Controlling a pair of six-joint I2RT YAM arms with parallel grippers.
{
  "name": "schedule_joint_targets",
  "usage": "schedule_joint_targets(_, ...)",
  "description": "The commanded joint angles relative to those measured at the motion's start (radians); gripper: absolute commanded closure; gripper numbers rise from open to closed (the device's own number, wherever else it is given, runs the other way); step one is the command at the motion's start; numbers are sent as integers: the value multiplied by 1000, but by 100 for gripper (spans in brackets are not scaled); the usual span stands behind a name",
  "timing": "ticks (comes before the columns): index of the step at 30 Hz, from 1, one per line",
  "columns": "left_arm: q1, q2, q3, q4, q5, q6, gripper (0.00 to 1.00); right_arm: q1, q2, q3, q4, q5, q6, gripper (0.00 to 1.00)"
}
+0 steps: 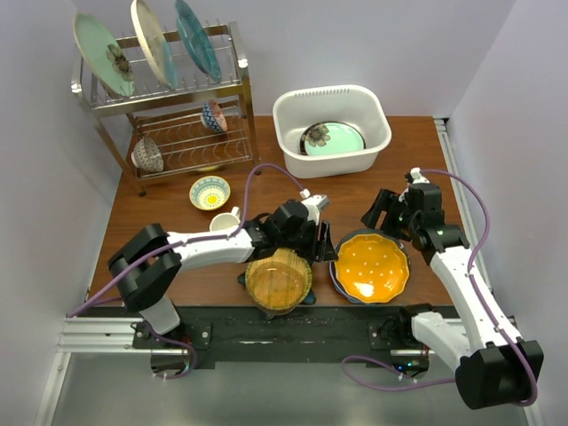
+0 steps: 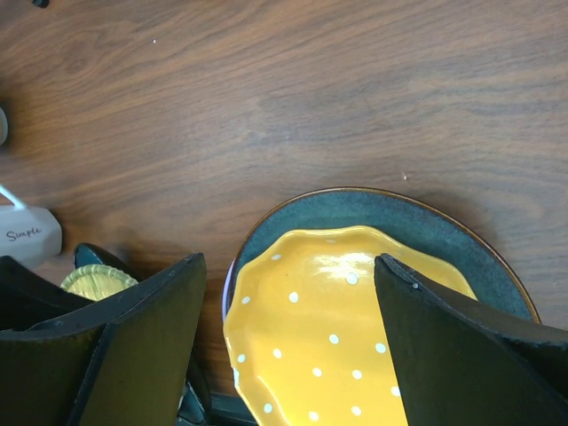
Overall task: Place the plates into the plastic bin on the countertop
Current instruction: Pick up the plate from the corner of the board.
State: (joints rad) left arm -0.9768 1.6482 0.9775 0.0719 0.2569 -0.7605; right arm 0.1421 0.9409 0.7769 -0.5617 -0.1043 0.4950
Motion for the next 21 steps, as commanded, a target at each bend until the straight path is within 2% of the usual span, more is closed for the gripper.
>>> schedule_joint_targets(1,-16,27,44,8,-10,-7,46,2,-21,-7,13,-21,7,20)
schedule_joint_targets(13,-37,99,82,-3,-2,-10,46,2,-30,-25,-1,-40,4,20)
schedule_joint_targets(21,-52,128,118,-35,-22,-2,50,2,-30,-28,-1,-44,-3,20)
